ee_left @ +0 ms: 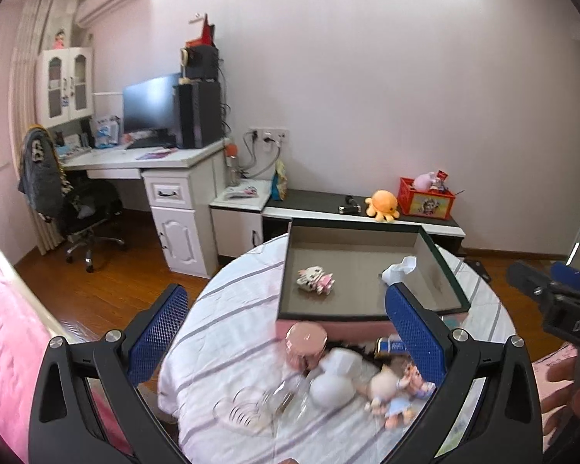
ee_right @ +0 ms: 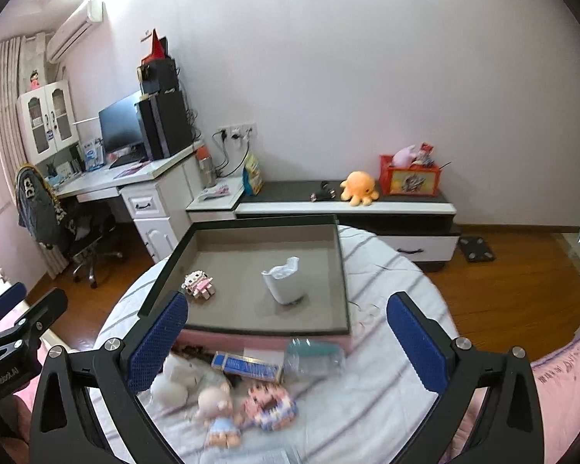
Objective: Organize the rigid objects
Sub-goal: 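Withdraw both tools back from the box tray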
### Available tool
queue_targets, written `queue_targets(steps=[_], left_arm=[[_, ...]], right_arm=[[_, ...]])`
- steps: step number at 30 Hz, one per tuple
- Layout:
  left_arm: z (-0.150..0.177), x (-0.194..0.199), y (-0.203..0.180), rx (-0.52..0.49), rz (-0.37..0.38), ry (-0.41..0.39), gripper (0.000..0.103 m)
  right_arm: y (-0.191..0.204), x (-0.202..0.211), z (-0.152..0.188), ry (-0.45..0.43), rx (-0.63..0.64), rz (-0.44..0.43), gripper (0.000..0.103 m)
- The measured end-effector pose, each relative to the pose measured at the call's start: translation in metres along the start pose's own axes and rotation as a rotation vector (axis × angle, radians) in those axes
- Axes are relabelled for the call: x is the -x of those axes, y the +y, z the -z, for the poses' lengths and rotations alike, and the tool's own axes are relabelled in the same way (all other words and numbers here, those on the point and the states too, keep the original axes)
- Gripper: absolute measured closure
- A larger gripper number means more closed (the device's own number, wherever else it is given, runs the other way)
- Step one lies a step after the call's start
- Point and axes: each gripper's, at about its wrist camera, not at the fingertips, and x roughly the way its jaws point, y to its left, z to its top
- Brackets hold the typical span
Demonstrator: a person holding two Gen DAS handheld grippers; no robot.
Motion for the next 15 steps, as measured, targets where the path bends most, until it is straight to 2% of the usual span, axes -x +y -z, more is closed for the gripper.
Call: queue_targets(steps=[10, 15], left_arm=[[0.042, 0.056, 0.000, 0.012, -0.008, -0.014, 0.000], [0.052, 0.074, -0.005, 0.009, -0.001, -0.024, 0.000]], right_arm=[[0.008, 0.079, 0.047, -0.106, 0.042, 0.075, 0.000], [0.008, 0.100, 0.064, -0.115, 0.024, 0.064, 0.000]])
